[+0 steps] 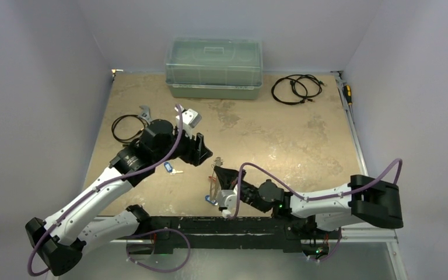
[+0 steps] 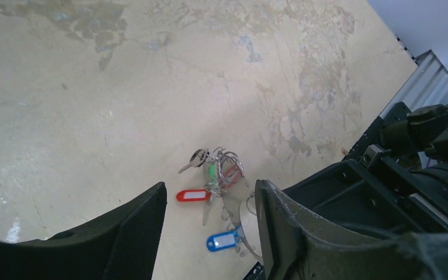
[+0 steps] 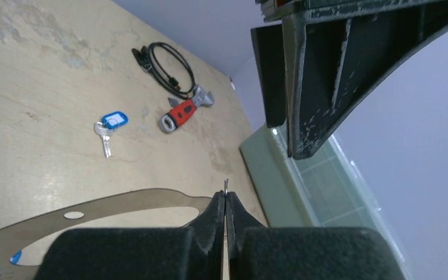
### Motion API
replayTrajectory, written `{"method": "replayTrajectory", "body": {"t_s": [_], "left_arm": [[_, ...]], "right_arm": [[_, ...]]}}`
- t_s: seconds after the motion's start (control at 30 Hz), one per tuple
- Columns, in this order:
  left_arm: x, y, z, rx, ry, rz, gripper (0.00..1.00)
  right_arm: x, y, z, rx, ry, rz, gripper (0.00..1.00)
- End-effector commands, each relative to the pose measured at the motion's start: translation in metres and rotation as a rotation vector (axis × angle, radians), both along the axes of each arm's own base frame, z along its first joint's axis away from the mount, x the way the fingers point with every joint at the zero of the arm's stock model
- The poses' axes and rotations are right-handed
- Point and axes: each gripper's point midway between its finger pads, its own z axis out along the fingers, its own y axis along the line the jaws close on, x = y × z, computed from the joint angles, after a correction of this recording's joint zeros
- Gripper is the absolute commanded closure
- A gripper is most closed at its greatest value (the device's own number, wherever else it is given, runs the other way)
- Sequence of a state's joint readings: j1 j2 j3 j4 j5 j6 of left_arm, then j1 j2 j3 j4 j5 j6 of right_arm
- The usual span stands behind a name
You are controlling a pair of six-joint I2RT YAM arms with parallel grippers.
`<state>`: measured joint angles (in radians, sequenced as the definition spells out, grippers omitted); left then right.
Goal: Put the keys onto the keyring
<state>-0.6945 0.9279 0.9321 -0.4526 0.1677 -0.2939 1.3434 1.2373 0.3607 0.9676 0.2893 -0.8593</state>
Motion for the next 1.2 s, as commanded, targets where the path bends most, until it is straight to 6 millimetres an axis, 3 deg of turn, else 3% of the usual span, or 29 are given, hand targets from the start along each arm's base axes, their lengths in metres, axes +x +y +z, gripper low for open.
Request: {"method": "replayTrajectory", "body": {"t_s": [0.0, 0.2, 0.33, 0.5, 0.7, 0.93, 1.17], "left_arm": [[-0.017, -0.010, 0.009, -0.072, 0.090, -0.042, 0.45], [-0.030, -0.016, 0.008, -0.155, 0.126, -0.079, 0.48], [-0.037, -0.006, 0.031, -0.217, -0.129, -0.142, 0.47], [-0.065, 0.001, 0.073, -0.281, -0.489, -0.310, 0.48], [-0.088, -0.001, 0.090, -0.292, -0.787, -0.478, 0.48], [-0.104, -0.012, 0.097, -0.323, -0.842, -0.613, 0.50], [-0.120, -0.020, 0.091, -0.348, -0.849, -0.747, 0.54]], "right_arm": [[0.004, -0.010, 0.039, 0.112, -0.153, -0.076, 1.00], [0.000, -0.016, 0.048, 0.228, -0.138, -0.077, 1.00], [-0.011, -0.029, 0.070, 0.373, -0.120, -0.023, 1.00], [-0.041, -0.029, 0.094, 0.477, -0.023, 0.173, 1.00], [-0.071, -0.043, 0.124, 0.620, 0.040, 0.351, 1.00], [-0.092, -0.047, 0.145, 0.696, 0.085, 0.484, 1.00], [-0.091, -0.048, 0.150, 0.756, 0.113, 0.494, 1.00]]}}
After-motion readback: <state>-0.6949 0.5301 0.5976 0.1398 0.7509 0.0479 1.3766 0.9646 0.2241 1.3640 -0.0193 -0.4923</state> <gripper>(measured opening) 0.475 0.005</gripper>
